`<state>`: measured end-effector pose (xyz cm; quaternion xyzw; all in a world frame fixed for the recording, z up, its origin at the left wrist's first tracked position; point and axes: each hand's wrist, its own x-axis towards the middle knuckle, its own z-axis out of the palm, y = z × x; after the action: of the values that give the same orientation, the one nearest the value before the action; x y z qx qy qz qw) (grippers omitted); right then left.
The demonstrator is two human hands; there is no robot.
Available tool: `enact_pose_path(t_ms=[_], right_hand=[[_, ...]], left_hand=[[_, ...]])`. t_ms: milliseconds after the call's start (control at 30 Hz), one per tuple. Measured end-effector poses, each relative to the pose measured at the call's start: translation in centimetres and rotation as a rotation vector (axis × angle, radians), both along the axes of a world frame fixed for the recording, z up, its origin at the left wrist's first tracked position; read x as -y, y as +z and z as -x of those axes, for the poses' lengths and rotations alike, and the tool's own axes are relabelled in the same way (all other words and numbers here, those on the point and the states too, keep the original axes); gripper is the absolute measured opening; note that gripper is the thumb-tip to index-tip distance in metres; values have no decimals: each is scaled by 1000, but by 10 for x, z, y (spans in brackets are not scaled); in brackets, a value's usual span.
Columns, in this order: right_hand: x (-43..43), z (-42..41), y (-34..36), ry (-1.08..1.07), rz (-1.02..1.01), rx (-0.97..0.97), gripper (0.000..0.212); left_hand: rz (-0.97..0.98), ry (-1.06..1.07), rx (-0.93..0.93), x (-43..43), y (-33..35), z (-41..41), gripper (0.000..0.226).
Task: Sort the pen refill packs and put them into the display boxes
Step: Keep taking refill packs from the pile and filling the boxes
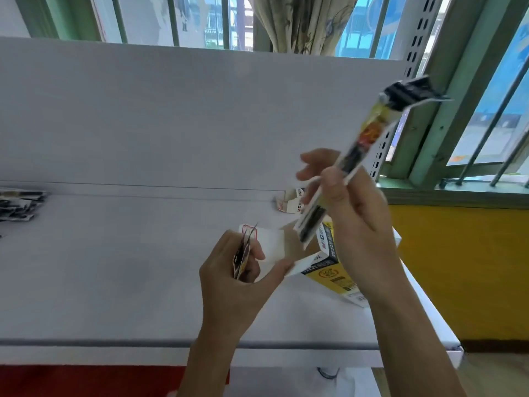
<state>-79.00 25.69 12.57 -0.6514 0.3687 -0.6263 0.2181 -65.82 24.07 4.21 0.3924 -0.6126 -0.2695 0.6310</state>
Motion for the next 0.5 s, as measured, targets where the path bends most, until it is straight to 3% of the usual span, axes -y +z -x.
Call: enact_pose_path(t_ms=[167, 267, 400, 500], right_hand=[[8, -2, -22, -106, -157, -449, 29], [5, 11, -26, -129, -201, -397, 59], [0, 43, -30, -62, -349, -399, 70], [0, 63, -45, -34, -545, -581, 73]], left_hand=[[21, 4, 35, -2, 0, -1, 37], [-37, 30, -15, -1, -1, -1, 39], [-43, 35, -54, 0, -3, -1, 33], [-51, 14, -135, -1, 1, 0, 22]])
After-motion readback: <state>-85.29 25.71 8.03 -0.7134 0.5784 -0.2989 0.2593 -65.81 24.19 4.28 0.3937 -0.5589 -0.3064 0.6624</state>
